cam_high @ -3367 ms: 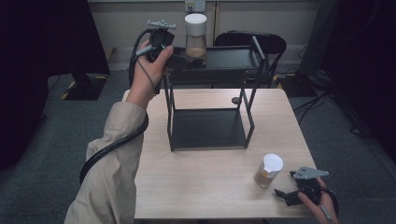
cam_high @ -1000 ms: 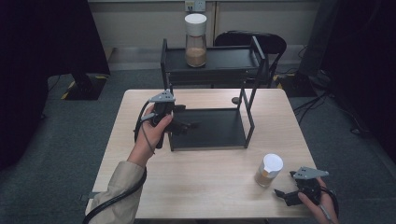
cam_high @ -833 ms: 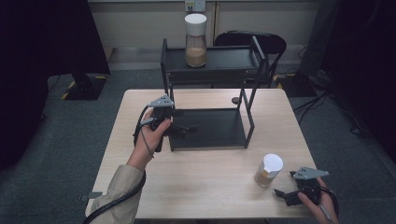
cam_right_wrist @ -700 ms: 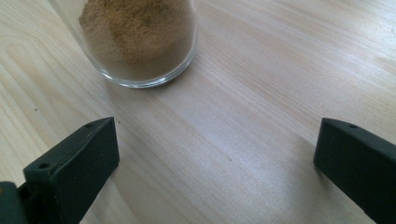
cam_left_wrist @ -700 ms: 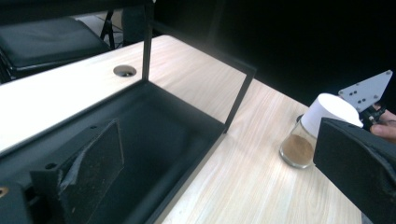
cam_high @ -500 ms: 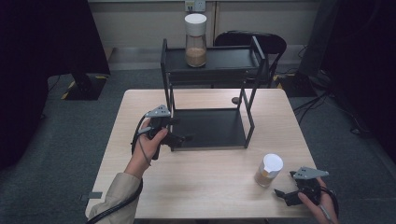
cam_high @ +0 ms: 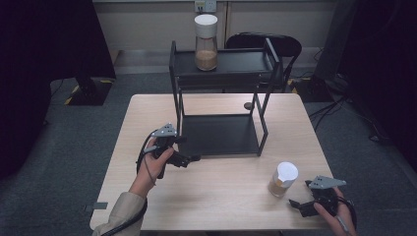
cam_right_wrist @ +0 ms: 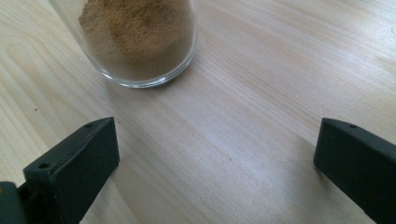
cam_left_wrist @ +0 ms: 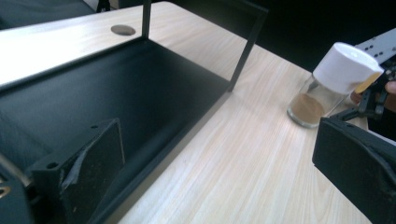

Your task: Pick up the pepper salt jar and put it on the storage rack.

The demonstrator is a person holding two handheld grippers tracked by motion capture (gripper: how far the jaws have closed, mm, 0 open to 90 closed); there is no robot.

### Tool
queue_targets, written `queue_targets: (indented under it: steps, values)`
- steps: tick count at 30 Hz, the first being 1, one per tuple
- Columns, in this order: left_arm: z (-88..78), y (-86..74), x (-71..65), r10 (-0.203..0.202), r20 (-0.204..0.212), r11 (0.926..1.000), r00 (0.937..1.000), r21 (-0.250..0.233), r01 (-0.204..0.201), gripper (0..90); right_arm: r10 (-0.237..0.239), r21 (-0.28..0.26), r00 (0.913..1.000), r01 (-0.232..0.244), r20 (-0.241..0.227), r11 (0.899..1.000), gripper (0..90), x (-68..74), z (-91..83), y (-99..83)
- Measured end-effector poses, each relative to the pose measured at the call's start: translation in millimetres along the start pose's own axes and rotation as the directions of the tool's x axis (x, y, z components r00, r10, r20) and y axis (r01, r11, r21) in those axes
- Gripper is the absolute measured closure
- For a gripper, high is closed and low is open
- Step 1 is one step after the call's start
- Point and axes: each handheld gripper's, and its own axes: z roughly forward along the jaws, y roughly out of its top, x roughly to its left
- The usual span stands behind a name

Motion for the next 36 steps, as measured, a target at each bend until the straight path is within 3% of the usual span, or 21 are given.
queue_targets:
  steps: [24,32,36]
  values:
    - [-18.6,-55.2,-2.7,-0.001,-0.04,0.9984,0.9992,0.056,0.003,1.4,0.0,0.0,1.0,0.0,0.0,1.0,0.0,0.0,0.0,0.0]
    - [-20.7,-73.3,-4.0,-0.012,-0.066,0.9946,0.9977,0.102,0.019,1.4,0.0,0.0,1.0,0.0,0.0,1.0,0.0,0.0,0.0,0.0]
    - [-22.5,-76.6,-6.5,0.007,-0.09,0.9896,0.9959,0.144,0.006,1.4,0.0,0.0,1.0,0.0,0.0,1.0,0.0,0.0,0.0,0.0]
